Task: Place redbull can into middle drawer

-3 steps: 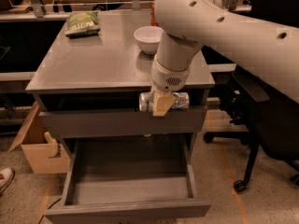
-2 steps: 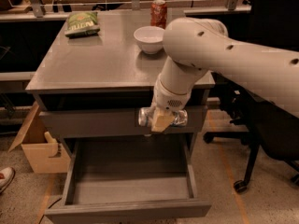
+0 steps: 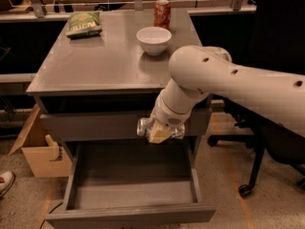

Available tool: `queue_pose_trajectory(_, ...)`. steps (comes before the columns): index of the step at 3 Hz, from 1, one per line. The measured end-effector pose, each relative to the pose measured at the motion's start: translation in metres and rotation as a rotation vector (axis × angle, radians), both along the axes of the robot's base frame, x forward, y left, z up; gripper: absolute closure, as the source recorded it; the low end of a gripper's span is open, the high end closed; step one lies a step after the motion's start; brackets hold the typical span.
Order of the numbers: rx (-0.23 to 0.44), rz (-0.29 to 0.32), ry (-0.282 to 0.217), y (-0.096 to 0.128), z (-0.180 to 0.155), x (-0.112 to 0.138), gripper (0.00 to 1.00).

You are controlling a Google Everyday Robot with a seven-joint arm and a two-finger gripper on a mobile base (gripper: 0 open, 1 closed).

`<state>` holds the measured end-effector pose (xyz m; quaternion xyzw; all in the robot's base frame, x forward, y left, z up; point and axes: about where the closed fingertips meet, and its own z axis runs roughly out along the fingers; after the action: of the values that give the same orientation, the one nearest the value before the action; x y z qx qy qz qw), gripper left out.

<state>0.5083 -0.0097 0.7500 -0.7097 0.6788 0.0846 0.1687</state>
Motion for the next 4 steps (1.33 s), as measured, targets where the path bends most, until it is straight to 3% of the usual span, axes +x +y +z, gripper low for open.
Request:
queue_pose_trajectory(2,0.035,-0.058,0.095,0.001,-0.084,-0.005,1.00)
queue_pose_trajectory(3,0.112,-0.096,0.125,0.005,-0.148,-0.012,1.00)
queue_pose_trajectory(4,0.170,-0.108,0.132,0.011,-0.191,-0.013,1.00)
